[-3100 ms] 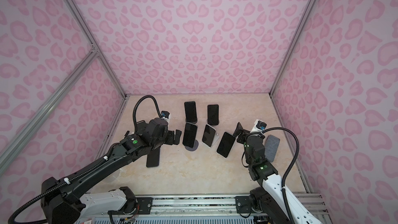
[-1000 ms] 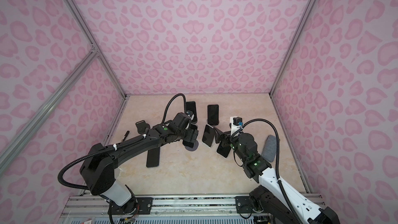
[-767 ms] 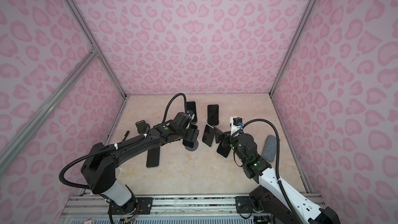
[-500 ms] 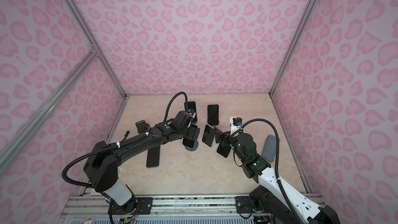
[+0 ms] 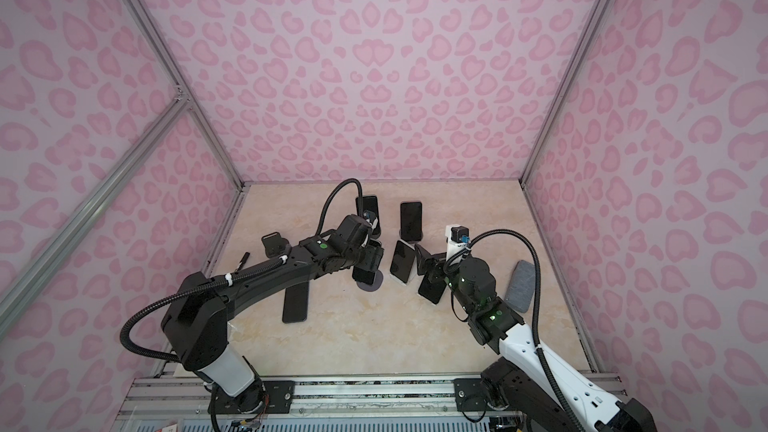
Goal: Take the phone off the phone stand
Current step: 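Close the left gripper on the phone while the right gripper reaches forward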
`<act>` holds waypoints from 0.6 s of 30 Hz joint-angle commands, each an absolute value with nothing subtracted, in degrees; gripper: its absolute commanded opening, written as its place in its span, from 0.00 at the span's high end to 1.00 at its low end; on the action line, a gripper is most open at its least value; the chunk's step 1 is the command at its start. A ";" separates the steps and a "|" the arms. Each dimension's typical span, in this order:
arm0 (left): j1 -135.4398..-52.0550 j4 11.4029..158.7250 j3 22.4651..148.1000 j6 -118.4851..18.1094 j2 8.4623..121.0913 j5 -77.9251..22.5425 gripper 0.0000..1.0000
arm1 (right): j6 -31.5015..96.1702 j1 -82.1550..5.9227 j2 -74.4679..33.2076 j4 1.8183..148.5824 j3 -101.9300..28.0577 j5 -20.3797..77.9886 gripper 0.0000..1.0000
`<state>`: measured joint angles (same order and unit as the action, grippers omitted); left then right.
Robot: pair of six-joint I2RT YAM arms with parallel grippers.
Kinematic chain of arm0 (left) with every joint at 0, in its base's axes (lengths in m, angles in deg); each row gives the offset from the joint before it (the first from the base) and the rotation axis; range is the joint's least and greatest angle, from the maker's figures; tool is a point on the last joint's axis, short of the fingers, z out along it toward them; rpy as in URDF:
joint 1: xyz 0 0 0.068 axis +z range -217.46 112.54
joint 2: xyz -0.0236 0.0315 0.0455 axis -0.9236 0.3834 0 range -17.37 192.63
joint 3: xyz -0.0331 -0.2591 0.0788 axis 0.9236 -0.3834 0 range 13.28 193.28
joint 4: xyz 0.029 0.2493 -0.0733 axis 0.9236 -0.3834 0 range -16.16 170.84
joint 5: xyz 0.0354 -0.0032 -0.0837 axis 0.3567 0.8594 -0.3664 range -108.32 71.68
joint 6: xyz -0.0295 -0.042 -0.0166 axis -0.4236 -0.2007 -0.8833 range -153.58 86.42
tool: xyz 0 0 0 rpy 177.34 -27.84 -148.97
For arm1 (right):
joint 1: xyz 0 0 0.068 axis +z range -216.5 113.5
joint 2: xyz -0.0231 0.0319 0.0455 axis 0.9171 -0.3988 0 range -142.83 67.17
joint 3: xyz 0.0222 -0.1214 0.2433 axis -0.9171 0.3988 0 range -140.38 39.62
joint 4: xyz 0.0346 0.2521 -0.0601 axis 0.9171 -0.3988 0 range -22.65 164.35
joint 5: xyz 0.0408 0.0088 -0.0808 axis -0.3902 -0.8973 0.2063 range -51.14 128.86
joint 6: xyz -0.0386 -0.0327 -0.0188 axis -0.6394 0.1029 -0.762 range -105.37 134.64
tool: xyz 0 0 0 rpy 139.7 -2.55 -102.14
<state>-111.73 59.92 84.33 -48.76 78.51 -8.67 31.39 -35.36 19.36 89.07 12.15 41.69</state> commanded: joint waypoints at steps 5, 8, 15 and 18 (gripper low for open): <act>-111.73 61.31 83.35 -47.65 78.52 -7.50 0.18 | 30.89 -35.25 19.05 89.58 12.32 42.44 0.02; -111.73 61.77 83.11 -47.87 78.36 -8.22 0.19 | 30.81 -35.28 19.18 89.69 12.34 42.54 0.02; -111.75 61.67 83.24 -48.15 77.54 -8.56 0.27 | 30.85 -35.28 19.37 89.79 12.38 42.63 0.02; -111.74 61.51 83.22 -48.09 76.65 -8.64 0.27 | 30.96 -35.30 19.35 89.90 12.38 42.26 0.02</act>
